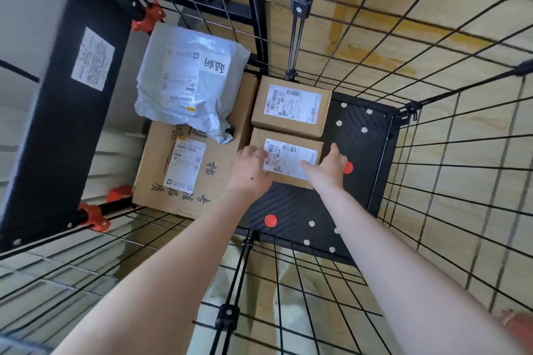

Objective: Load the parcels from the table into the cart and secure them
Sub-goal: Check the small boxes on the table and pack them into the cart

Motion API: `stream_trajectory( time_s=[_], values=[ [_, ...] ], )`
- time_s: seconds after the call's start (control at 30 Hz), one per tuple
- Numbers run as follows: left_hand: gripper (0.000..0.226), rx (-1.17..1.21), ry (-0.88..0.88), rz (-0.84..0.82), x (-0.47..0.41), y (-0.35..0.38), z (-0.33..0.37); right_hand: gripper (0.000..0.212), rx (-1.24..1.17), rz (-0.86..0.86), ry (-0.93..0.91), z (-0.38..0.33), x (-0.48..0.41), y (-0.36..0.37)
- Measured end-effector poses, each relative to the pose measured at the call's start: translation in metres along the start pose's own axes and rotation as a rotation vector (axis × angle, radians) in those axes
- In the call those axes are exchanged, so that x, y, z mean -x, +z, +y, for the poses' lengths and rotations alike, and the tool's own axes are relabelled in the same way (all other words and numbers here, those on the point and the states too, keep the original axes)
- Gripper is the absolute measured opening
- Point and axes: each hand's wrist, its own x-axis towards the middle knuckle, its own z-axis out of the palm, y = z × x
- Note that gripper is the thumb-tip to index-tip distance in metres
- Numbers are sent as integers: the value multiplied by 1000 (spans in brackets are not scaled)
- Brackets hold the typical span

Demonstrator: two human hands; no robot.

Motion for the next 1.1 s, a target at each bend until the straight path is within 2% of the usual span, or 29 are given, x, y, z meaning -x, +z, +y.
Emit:
stream_trajectory(
  time_s=[0.07,0.2,0.27,0.43,0.53,0.8,0.9,1.1],
  values=[
    [39,53,-34,20,11,-14,12,80,7,-9,-19,-9,17,-17],
    [24,118,-48,64,39,-44,37,45,-11,-63,-131,-25,53,-51],
    [18,163,-61,110,57,-63,52,38,8,-104,-214,-35,76,-70],
    [11,192,57,237,110,-107,95,28,207,-130,-469,-62,136,-116],
    [10,182,117,293,141,-130,119,24,250,-137,-541,-79,172,-143],
    [6,269,166,413,245,-197,165,21,292,-157,-719,-133,278,-212],
    [17,333,167,516,280,-219,174,17,312,-167,-826,-154,313,-227],
    [16,381,148,740,349,-251,174,15,358,-318,-1003,-179,374,-227]
  ],
)
